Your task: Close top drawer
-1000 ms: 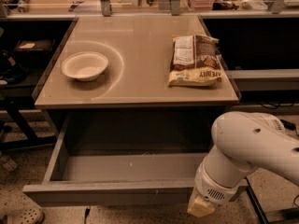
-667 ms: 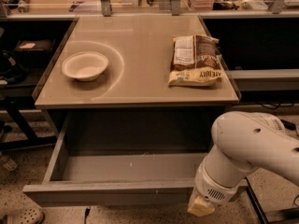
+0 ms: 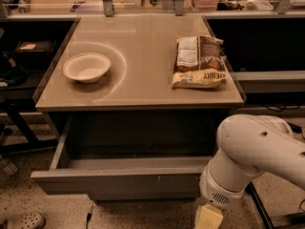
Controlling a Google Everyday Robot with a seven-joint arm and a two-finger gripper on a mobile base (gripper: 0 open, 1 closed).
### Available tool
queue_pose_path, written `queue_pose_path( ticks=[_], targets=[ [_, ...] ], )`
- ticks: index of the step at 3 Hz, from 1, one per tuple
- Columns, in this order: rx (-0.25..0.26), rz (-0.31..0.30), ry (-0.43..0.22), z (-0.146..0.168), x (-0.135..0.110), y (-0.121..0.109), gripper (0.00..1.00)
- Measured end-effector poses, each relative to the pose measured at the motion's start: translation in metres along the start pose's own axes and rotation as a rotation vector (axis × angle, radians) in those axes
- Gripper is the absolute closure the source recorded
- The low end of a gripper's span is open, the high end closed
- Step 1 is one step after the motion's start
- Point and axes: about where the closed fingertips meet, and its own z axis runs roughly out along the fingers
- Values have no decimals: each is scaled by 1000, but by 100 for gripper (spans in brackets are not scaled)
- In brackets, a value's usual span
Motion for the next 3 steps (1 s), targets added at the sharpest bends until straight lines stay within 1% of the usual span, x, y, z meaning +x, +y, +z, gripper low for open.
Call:
queue_pose_path(
  ticks=[1,2,3],
  targets=[
    [0,0,0,0,0,0,0],
    [0,0,0,0,0,0,18],
    [0,0,0,0,0,0,42]
  ],
)
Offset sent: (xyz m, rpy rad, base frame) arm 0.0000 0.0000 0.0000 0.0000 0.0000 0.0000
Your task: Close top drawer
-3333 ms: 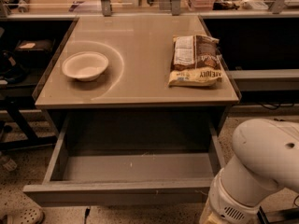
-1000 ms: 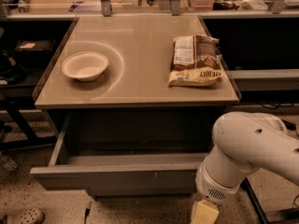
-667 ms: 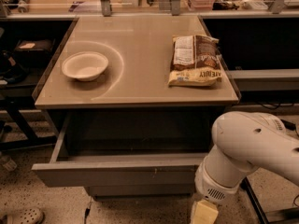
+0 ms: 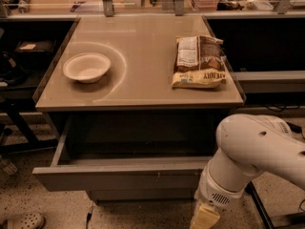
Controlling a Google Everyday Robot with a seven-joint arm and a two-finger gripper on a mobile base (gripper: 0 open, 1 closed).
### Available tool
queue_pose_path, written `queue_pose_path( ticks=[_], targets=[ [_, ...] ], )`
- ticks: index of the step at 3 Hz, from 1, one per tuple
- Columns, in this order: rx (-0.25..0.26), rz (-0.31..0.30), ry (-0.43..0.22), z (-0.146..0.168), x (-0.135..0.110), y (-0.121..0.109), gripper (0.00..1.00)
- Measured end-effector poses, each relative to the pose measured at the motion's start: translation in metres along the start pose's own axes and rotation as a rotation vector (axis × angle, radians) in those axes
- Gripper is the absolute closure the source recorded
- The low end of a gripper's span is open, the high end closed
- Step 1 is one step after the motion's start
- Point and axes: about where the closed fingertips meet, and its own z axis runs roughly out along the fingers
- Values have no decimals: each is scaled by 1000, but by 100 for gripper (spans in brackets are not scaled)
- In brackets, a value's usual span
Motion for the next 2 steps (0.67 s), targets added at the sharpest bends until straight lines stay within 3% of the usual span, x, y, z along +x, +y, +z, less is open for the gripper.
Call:
queue_pose_path(
  ticks=[2],
  targets=[
    [32,-25,13,2,-8,-12,88]
  ],
)
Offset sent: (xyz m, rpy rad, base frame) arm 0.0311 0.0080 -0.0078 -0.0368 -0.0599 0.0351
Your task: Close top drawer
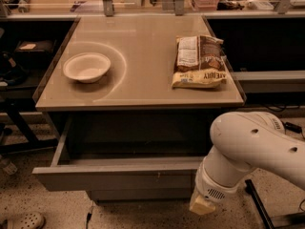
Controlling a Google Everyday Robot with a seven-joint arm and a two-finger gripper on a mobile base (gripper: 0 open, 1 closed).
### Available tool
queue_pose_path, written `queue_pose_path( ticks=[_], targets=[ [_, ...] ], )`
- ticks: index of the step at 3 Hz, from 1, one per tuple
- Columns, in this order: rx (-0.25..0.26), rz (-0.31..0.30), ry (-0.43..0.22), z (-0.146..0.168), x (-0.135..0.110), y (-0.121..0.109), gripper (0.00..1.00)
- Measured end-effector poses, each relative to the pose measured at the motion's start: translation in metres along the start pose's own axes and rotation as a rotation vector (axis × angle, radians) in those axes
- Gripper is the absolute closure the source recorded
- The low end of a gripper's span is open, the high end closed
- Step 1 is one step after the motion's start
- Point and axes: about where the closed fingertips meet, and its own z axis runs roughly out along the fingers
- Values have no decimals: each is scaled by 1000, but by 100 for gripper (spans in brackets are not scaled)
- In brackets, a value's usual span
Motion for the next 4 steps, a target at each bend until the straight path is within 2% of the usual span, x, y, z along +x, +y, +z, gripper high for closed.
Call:
queue_pose_path(
  ticks=[1,3,4],
  targets=[
    [20,-3,15,1,-6,-18,100],
    [46,-23,60,0,-22,-51,100],
    [47,-25,61,-1,-23,-51,82]
  ],
)
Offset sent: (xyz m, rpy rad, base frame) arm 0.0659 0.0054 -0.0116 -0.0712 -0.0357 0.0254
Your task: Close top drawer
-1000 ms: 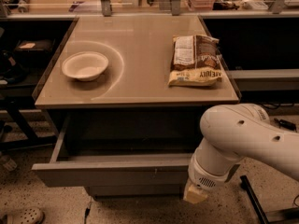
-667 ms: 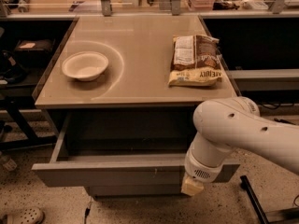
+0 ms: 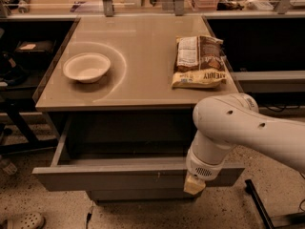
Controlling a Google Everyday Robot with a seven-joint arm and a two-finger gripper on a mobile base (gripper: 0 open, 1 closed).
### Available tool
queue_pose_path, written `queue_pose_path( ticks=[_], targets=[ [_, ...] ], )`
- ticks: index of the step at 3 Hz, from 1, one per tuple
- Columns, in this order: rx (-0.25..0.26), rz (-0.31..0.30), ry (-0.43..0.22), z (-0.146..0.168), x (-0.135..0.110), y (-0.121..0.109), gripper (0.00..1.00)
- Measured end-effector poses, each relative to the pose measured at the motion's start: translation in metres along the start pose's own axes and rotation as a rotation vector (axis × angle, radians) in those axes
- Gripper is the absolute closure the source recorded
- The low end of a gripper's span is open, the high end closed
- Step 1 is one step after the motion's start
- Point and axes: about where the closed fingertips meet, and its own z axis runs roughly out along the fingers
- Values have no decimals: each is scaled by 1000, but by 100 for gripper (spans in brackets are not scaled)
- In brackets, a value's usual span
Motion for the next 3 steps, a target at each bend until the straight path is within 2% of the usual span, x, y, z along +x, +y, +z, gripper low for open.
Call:
queue_pose_path(
  ticks=[3],
  targets=[
    [0,0,0,0,0,0,13]
  ],
)
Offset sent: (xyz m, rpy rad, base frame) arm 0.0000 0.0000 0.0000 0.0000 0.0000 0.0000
